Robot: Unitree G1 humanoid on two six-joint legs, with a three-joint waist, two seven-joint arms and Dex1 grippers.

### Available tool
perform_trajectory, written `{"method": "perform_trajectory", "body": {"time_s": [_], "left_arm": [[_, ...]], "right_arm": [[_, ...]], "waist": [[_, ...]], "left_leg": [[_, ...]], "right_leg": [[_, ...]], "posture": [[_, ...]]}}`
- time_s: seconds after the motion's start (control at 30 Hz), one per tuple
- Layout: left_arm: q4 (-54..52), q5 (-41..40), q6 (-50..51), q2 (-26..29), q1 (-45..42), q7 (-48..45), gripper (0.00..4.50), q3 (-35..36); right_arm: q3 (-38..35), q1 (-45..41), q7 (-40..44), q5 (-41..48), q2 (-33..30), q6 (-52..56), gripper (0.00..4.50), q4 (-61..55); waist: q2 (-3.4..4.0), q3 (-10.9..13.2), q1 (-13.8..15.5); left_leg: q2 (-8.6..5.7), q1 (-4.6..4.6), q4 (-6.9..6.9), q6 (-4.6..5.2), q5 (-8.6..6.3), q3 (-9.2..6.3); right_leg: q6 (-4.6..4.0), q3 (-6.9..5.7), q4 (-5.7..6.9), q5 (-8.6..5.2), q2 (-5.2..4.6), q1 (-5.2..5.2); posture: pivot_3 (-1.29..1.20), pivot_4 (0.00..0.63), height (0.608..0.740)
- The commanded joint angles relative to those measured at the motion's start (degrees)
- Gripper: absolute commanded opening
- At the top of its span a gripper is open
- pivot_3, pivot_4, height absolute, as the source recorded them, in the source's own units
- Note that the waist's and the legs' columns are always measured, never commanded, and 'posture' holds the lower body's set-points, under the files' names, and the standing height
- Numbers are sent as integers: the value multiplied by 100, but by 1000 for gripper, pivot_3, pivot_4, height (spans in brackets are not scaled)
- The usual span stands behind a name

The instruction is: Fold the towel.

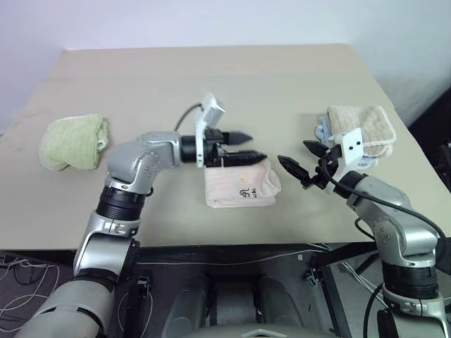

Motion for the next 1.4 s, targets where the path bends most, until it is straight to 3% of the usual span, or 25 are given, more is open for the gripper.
{"method": "perform_trajectory", "body": {"time_s": [0.03, 0.1, 0.3, 0.43, 0.47, 0.6, 0.8, 1.07, 1.4], "left_arm": [[242, 276, -791, 95, 129, 49, 4312, 307], [390, 411, -1075, 213, 293, -31, 3912, 340], [463, 963, -2080, 412, 875, -343, 1829, 69], [319, 856, -2111, 361, 1085, -416, 413, 159], [282, 866, -2176, 360, 1121, -480, 64, 131], [302, 970, -2495, 225, 1160, -583, 22, 34], [44, 917, -2531, 280, 1482, -914, 22, -99], [426, 780, -2488, 166, 1368, -872, 22, 126], [842, 1302, -2996, -16, 1369, -986, 22, -332]], "right_arm": [[-86, -298, -33, 411, 111, 125, 4105, -367], [40, -499, -185, 504, 320, 164, 3582, -370], [493, -1046, -736, 481, 1003, 491, 1494, -143], [935, -1267, -1278, 182, 1373, 817, 51, -74], [1010, -1314, -1413, 182, 1505, 921, 0, -94], [1018, -1317, -1576, 188, 1641, 1073, 0, -65], [1164, -1239, -1630, -102, 1194, 1435, 0, -101], [1387, -1012, -1686, -201, 1459, 1447, 0, -117], [1296, -878, -1252, -261, 1185, 1323, 0, 341]], "waist": [[0, -1, -3], [1, 0, -16], [2, 0, -7], [2, -1, 5], [2, -1, -10], [3, -1, -5], [4, -2, -27], [4, -2, -39], [3, -2, -26]], "left_leg": [[0, 1, -1, 0, 0, 0], [1, 1, -3, 0, 0, 0], [1, 1, -4, 0, 1, 2], [-2, 0, -1, 0, 0, 0], [-3, -1, -1, 0, 0, 0], [-1, 0, -4, 0, 0, -1], [-1, 0, -3, 1, 0, 3], [2, 2, 5, 1, 1, 5], [1, 4, 12, 1, 2, 2]], "right_leg": [[0, 0, 0, 0, 0, 0], [1, -1, 0, 0, 2, -1], [1, 4, 9, 0, 3, -8], [1, 2, 9, 1, -1, -6], [1, 3, 9, 1, -2, -7], [1, 3, 14, 1, 1, -12], [1, 5, 15, 1, 2, -12], [1, 6, 32, 1, 7, -15], [1, 4, 42, 0, 8, -12]], "posture": [[0, 150, 740], [0, 150, 740], [0, 150, 740], [0, 150, 740], [0, 150, 740], [0, 150, 740], [0, 150, 740], [0, 150, 740], [0, 150, 740]]}}
